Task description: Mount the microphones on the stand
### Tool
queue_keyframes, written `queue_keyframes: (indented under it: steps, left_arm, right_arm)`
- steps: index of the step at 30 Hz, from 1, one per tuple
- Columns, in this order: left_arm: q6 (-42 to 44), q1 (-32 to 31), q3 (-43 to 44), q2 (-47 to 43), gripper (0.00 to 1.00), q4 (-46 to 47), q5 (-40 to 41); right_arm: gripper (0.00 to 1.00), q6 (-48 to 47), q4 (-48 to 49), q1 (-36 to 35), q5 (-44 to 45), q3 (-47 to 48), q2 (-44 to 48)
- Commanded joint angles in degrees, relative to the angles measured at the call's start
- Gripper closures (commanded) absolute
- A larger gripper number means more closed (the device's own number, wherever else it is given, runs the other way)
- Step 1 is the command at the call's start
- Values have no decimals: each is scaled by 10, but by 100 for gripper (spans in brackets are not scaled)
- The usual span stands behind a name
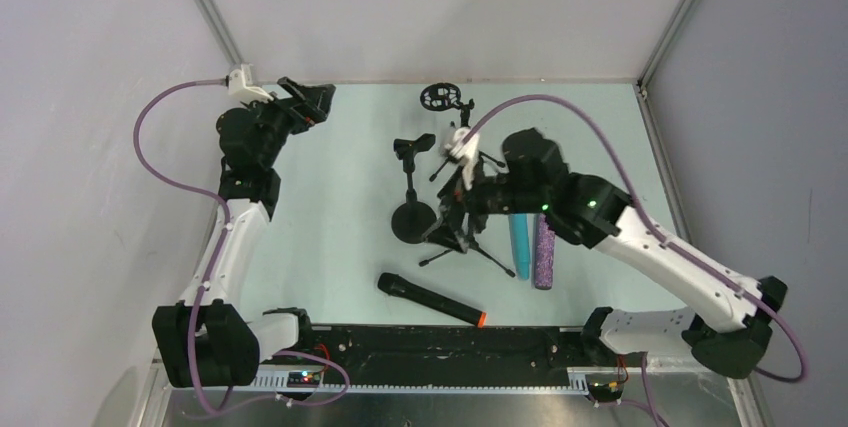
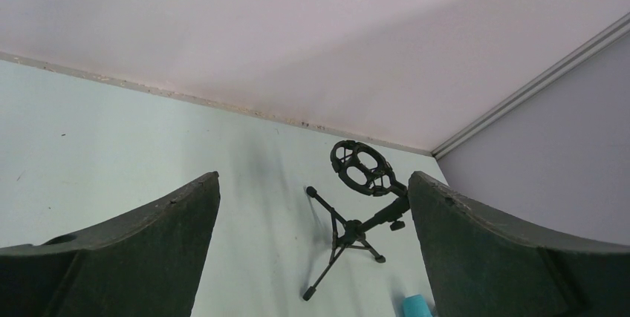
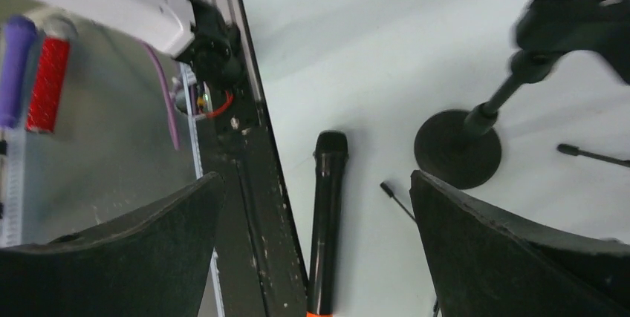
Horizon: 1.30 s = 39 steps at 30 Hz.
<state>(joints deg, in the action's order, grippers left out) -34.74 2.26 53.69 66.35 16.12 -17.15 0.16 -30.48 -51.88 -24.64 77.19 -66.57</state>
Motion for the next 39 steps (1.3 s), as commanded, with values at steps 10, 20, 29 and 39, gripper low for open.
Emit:
queue_keyframes:
  steps: [10,20,29,39]
  left_arm:
    - [-9,7,17,-2,0,13,-7]
    - [-9,7,17,-1,0,13,-6]
    - [-7,8,16,0,0,13,-5]
    - [-9,12,16,3,0,13,-5]
  right_arm:
    - [1,-66,-155,-156,177,41,-170]
    - [1,-49,-162,-209,198,68,-280]
    - [1,-51,-207,-246,251,125,-417]
    - [5,-36,-219,-244,300,132,-509]
